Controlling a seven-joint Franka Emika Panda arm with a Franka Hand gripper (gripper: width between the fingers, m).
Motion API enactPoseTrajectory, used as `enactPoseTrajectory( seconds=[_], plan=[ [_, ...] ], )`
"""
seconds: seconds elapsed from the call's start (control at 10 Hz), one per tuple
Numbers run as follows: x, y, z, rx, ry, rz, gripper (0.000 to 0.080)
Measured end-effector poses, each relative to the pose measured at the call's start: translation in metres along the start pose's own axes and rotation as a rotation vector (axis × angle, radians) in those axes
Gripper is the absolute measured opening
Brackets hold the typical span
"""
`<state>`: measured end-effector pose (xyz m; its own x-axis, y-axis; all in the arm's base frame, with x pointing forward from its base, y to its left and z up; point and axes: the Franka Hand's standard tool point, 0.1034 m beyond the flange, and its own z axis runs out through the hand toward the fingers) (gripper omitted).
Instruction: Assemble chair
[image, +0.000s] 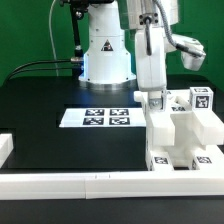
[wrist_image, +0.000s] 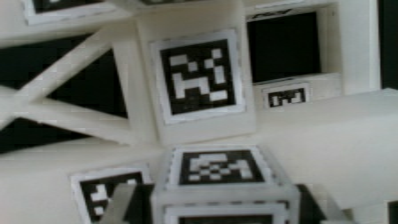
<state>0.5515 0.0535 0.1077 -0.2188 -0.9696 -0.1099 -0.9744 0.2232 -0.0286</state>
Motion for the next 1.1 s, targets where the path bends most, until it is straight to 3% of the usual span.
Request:
enactPoseTrajectory(
  seconds=[0.2, 0.4, 0.5, 0.7, 0.8, 1.1],
  plan=[
    [0.000, 0.001, 0.001, -0.002, 0.000, -0.021, 0.0265],
    [-0.004, 0.001, -0.002, 0.000, -0.006, -0.054, 0.0556],
    [-0.006, -0.002, -0.011, 0.012, -0.016, -0.079, 0.0632],
    [-0.009, -0.009, -0.033, 0.044, -0.040, -0.117, 0.0645],
    [-0.009, -0.012, -0.037, 0.051, -0.044, -0.115, 0.0645],
    [-0.009, -0.011, -0.035, 0.048, -0.041, -0.118, 0.0649]
  ],
)
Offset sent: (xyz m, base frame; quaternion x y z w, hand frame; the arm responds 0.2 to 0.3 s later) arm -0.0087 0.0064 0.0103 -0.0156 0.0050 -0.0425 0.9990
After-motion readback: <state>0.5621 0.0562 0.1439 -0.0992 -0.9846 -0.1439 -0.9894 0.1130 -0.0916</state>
